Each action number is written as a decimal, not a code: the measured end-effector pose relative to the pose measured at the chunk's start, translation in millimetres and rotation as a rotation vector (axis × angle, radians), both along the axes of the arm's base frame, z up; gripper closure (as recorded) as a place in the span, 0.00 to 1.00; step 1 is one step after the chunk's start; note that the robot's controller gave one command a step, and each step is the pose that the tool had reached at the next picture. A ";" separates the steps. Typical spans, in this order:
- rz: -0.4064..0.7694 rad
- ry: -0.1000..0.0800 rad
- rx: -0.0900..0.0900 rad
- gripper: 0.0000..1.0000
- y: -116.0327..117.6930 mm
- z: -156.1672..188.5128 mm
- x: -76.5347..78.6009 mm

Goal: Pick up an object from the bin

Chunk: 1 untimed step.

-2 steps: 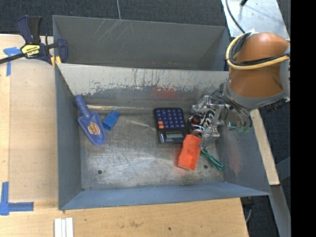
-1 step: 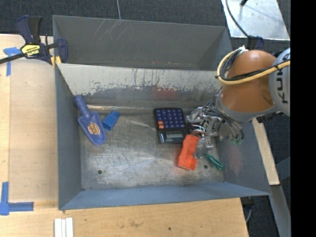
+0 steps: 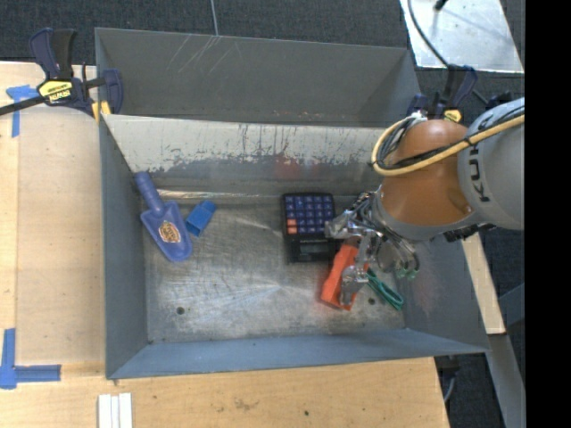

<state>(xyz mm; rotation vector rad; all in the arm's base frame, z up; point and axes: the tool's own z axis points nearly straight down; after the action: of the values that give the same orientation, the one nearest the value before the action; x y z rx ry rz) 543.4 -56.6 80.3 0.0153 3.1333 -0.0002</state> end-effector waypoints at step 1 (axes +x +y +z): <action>-0.003 -0.017 -0.002 1.00 -0.2 10.6 4.7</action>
Offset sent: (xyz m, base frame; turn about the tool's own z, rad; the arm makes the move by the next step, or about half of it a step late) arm 0.0000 0.0000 0.0000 0.0000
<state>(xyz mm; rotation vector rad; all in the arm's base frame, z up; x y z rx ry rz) 548.0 -56.8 90.9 0.0193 3.1159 -0.0034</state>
